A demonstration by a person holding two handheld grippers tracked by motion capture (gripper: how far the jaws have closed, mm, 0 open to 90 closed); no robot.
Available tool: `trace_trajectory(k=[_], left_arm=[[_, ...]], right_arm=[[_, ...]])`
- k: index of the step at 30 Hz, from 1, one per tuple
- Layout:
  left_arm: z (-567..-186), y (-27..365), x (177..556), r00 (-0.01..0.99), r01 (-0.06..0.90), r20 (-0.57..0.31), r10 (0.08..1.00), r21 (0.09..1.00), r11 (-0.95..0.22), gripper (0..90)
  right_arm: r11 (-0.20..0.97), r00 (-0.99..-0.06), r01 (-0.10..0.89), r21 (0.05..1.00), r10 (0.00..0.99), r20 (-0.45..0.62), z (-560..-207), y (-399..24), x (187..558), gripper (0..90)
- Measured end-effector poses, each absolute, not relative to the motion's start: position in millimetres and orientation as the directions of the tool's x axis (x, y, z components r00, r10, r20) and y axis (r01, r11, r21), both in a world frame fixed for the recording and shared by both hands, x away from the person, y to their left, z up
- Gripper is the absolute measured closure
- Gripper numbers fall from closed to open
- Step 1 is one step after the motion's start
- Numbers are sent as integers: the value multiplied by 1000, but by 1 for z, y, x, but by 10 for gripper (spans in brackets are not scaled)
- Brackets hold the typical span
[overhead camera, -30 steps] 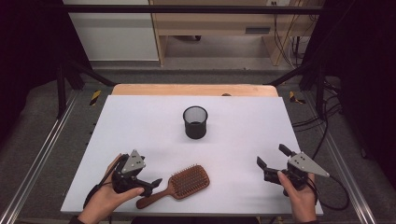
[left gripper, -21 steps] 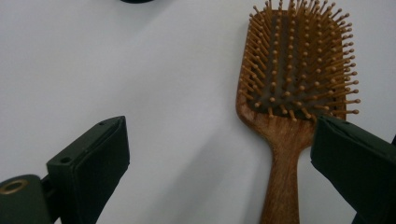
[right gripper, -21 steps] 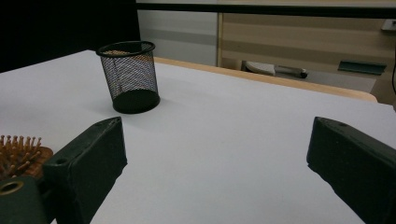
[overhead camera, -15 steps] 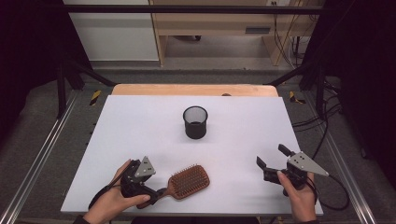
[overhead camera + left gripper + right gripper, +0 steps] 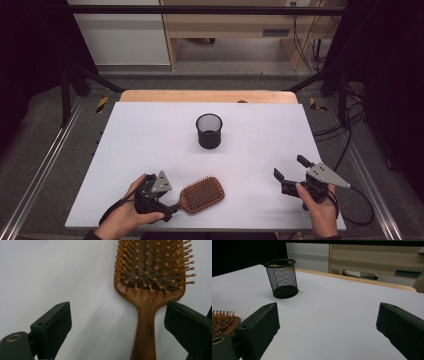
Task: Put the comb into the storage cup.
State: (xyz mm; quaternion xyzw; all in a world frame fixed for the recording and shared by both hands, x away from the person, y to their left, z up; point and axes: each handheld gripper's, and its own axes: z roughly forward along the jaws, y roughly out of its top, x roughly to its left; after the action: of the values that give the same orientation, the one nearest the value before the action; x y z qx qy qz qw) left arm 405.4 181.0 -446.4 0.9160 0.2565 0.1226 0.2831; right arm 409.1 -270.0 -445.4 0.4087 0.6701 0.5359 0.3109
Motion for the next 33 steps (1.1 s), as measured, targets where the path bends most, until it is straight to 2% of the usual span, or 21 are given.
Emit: trace_trajectory(k=[7, 13, 22, 33], left_arm=[[-450, 178, 404, 857, 394, 71, 511, 549, -737, 101], [-451, 177, 406, 856, 404, 61, 513, 541, -738, 159], [-449, 177, 408, 873, 408, 10, 488, 533, -741, 387], [-452, 168, 404, 891, 406, -9, 455, 466, -786, 546]], right_arm=[[92, -473, 217, 972, 881, 23, -446, -270, 409, 50], [91, -473, 220, 971, 881, 25, -445, -270, 409, 50], [98, -478, 221, 970, 878, 20, -446, -269, 410, 50], [97, -483, 225, 970, 875, 24, -446, -269, 410, 51]])
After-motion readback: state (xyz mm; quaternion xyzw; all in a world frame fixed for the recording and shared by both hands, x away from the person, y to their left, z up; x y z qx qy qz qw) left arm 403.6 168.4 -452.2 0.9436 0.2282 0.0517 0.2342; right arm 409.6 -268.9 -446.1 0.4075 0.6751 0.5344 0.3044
